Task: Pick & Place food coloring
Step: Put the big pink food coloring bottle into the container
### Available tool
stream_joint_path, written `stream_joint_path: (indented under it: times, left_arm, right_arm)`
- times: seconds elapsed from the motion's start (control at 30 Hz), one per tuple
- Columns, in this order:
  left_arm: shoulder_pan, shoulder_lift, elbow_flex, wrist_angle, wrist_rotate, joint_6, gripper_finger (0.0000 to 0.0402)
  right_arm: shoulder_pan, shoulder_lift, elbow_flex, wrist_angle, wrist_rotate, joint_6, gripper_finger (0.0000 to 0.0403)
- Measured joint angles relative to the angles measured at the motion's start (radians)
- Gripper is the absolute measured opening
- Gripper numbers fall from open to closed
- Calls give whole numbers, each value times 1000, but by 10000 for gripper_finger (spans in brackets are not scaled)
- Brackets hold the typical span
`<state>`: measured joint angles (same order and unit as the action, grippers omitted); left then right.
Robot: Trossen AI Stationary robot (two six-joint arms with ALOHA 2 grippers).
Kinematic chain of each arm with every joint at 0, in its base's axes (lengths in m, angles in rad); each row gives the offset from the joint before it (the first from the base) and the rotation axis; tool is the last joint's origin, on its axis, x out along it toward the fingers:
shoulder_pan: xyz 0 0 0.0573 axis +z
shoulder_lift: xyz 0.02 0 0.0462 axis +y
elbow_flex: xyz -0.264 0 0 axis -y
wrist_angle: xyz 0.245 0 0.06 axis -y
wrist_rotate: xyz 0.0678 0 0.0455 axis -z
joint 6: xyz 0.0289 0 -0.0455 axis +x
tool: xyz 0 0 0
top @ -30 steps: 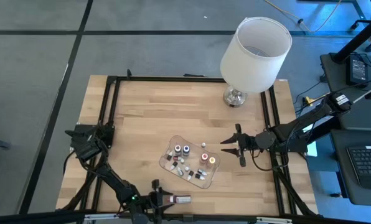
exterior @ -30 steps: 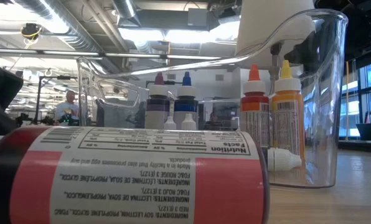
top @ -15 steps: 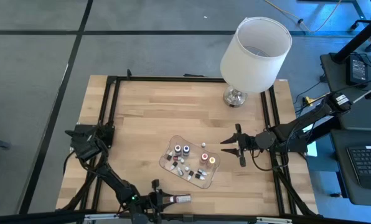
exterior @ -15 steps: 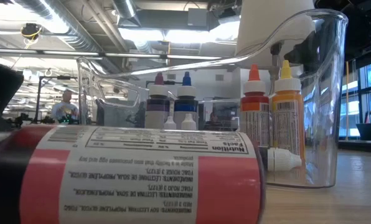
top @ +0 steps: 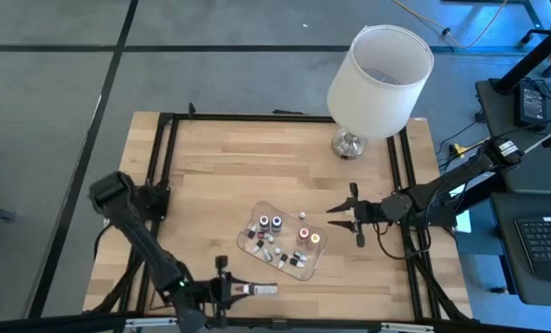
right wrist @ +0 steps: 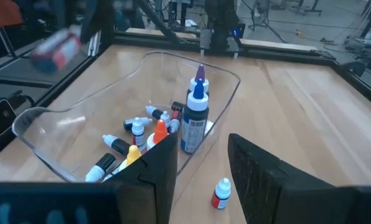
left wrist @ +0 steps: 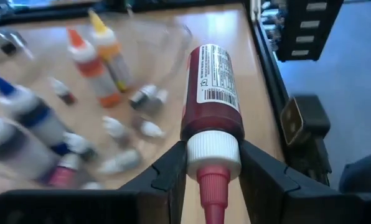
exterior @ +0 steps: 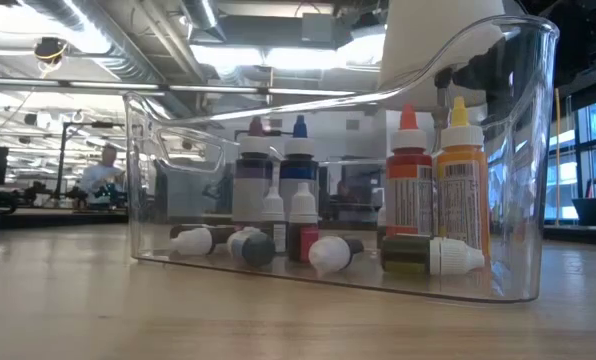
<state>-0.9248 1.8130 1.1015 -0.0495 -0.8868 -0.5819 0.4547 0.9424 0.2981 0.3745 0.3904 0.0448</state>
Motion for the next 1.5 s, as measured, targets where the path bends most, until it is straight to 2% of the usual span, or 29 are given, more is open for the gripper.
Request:
stream_joint_path:
  times: [0.27,0.4,0.5,0.67,0.77,0.87,1.07,1.2,1.3,1.4,1.5]
  left_arm:
    - [76,-286,0,-272,4,9,115]
    - [168,-397,1,-403,74,37,115]
    - [269,-470,1,-501,181,58,115]
    - [468,-574,1,-690,417,53,115]
    - [578,-625,1,-818,578,8,115]
    - [661,-662,1,-960,673,-68,115]
    - [770,-661,1,-1233,820,-229,115]
    - [822,-609,1,-1378,964,-303,115]
    - [843,-550,1,-1461,1025,-350,115]
    - [851,-480,1,-1493,1060,-326,117]
    - [852,-411,1,-1457,1098,-252,124]
  right_arm:
    - [0,0,0,1,0,-3,145]
    - [0,0,0,1,0,-4,145]
    - [0,0,0,-1,1,-4,145]
    - [0,0,0,-16,0,-1,145]
    - [0,0,0,-43,1,2,145]
    - [0,0,0,-61,1,0,145]
    - [0,0,0,-66,1,1,145]
    - [0,0,0,-65,1,0,145]
    - [0,0,0,-65,1,0,145]
    - [0,0,0,-65,1,2,145]
    - [0,0,0,-65,1,2,145]
